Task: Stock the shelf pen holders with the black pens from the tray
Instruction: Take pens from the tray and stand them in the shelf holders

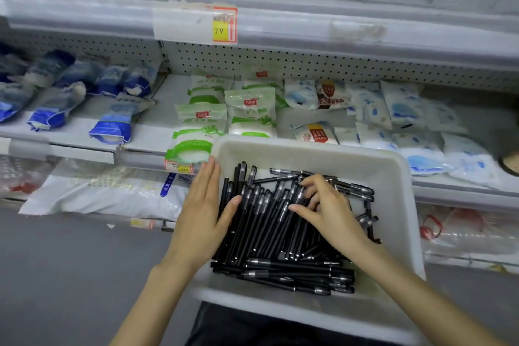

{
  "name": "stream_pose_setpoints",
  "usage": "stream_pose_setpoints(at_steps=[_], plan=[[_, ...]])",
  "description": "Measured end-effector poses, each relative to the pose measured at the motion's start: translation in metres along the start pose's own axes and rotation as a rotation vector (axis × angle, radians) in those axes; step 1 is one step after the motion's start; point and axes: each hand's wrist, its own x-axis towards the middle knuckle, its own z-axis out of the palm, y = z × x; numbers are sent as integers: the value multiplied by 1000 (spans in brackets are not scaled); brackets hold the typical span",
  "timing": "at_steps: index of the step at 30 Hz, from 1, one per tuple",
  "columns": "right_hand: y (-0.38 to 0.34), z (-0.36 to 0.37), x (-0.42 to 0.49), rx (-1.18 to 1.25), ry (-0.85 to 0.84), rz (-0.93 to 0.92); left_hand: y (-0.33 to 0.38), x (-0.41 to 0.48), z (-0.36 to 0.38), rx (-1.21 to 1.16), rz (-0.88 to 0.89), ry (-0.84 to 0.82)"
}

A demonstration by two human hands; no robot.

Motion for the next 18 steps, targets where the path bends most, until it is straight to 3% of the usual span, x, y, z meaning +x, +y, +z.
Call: stream_pose_setpoints(at_steps=[5,8,13,18], plan=[[-15,5,-3,378,107,94,-2,0,-1,-32,-9,-11],[-40,-12,-7,511,121,49,4,7,-12,-30,75,71],[-103,-83,-3,635,145,-244,47,43,-61,3,350,345],[-170,-169,22,558,391,-579,97,101,-115,58,455,450]])
